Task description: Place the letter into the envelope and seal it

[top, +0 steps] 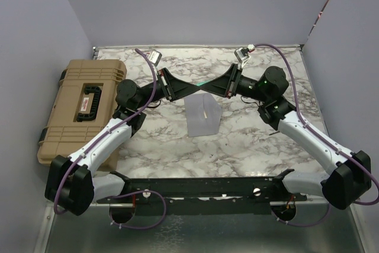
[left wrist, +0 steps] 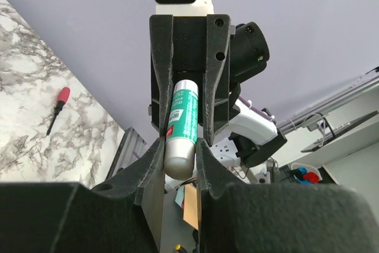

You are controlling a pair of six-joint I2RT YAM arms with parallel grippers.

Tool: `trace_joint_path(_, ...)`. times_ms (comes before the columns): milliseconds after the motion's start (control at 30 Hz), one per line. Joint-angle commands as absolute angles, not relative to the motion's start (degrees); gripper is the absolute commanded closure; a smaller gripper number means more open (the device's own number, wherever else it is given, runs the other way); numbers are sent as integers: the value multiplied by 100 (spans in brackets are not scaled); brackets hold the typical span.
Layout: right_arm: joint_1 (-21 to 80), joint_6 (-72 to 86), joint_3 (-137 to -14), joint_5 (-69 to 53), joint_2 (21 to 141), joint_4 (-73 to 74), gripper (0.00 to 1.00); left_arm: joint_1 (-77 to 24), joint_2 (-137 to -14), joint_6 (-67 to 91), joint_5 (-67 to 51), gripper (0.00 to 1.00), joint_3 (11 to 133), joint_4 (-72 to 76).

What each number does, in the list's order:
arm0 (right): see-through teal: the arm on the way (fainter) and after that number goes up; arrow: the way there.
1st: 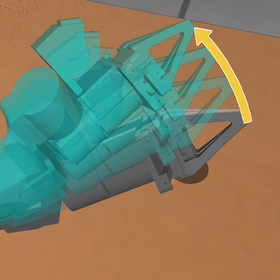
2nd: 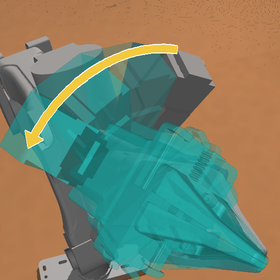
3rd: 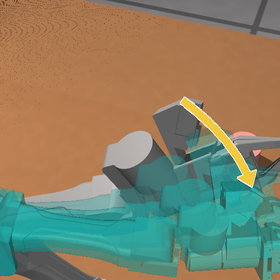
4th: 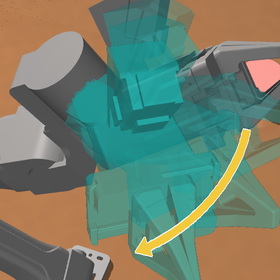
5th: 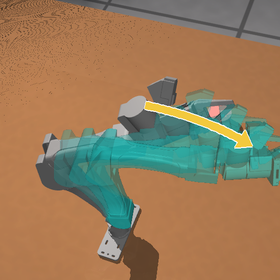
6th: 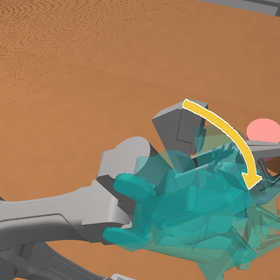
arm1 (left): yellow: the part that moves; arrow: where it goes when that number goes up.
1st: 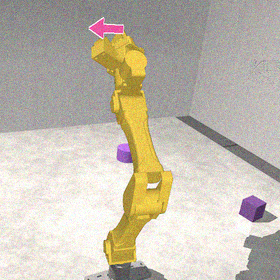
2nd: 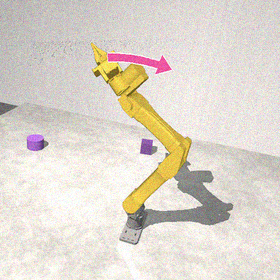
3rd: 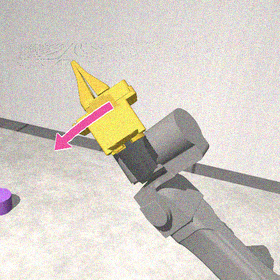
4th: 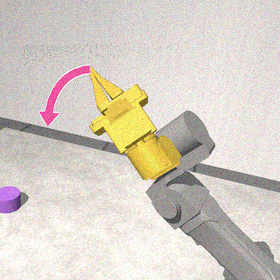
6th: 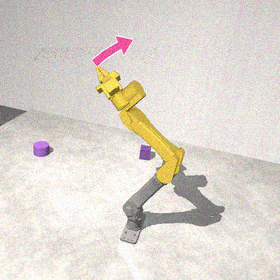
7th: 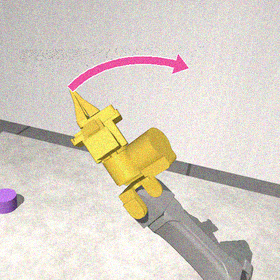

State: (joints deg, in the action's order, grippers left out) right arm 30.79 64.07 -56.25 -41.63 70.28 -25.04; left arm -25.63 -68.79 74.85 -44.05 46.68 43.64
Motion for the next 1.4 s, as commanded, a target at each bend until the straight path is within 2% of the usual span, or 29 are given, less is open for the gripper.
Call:
trace_joint_path(0,3145,6369,-5999,-4197,6896,-2116,68,-2593,-6875,6965,-4210,100,4663,3947)
trace_joint_path(233,3142,6686,-5973,-4113,6981,-2161,61,-2681,-6797,6516,-4123,100,4658,3938)
trace_joint_path(533,3144,6944,-5959,-4236,7088,-2282,65,-2760,-6655,5871,-3861,100,4557,3802)
trace_joint_path(667,3146,6937,-5944,-4249,7078,-2238,75,-2767,-6649,5736,-3871,100,4534,3727)
trace_joint_path(767,3142,6826,-5916,-4155,7042,-2133,92,-2768,-6581,5641,-3886,100,4491,3689)
trace_joint_path(800,3145,6763,-5884,-4079,7019,-2103,98,-2768,-6534,5553,-3874,92,4498,3575)
trace_joint_path(867,3145,6570,-5814,-3848,6945,-1933,99,-2769,-6409,5204,-3766,51,4576,3071)
trace_joint_path(900,3142,6464,-5777,-3709,6905,-1827,99,-2769,-6333,5025,-3710,38,4598,2819)
trace_joint_path(933,3146,6325,-5735,-3563,6859,-1742,99,-2771,-6250,4824,-3650,28,4607,2572)
trace_joint_path(1000,3138,6091,-5699,-3212,6789,-1428,99,-2764,-6105,4496,-3480,16,4611,2084)
trace_joint_path(1133,3138,5358,-5786,-2367,6732,-611,99,-2764,-5839,4050,-3130,10,4522,1249)
trace_joint_path(1267,3148,4197,-6063,-1120,6969,614,99,-2760,-5616,3801,-2655,10,4254,854)
trace_joint_path(1367,3194,3552,-6089,-358,7348,1005,99,-2762,-5543,3905,-2242,13,3939,900)
